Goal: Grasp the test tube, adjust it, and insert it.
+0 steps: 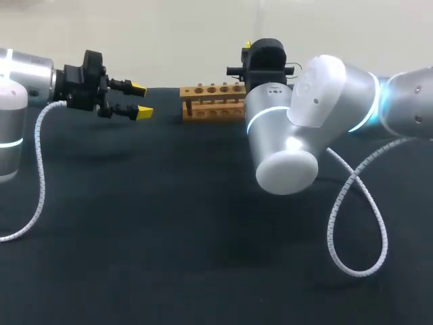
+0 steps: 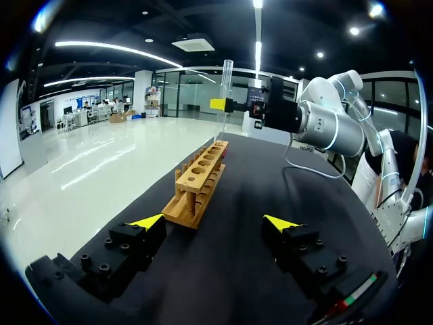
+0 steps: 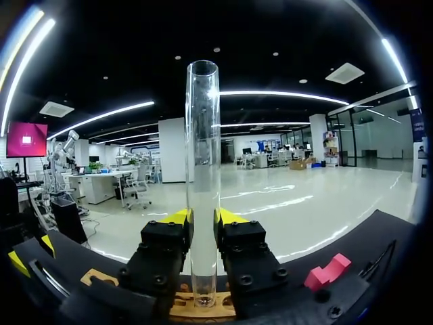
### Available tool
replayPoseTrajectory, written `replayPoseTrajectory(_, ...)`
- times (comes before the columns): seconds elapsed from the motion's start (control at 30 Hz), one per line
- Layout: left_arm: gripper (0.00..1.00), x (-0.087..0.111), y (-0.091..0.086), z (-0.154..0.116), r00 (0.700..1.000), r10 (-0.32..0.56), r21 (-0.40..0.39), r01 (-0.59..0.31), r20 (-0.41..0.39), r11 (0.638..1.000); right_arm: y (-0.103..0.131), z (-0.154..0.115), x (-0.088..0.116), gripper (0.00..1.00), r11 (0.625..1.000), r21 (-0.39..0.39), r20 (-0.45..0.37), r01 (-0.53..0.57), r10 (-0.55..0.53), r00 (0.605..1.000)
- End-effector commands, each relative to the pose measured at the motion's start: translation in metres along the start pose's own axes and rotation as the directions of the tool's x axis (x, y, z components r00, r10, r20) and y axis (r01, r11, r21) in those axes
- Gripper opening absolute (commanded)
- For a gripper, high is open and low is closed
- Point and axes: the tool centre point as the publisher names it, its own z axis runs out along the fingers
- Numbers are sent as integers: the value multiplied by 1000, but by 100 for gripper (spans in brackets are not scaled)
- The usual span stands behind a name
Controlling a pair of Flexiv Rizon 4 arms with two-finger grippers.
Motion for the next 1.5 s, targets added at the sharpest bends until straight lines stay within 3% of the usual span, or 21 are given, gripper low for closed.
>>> replayPoseTrajectory(0.03,100,1,1,0,1000,3,1,-3,4,1000,-2,2,3,0,1000,-18,0,-2,2,1000)
replayPoseTrajectory(0.77,100,1,1,0,1000,3,1,-3,4,1000,1,13,29,0,999,-32,-33,-13,12,999)
replayPoseTrajectory(1.5,100,1,1,0,1000,3,1,-3,4,1000,-2,9,66,0,998,-47,-102,-42,37,994)
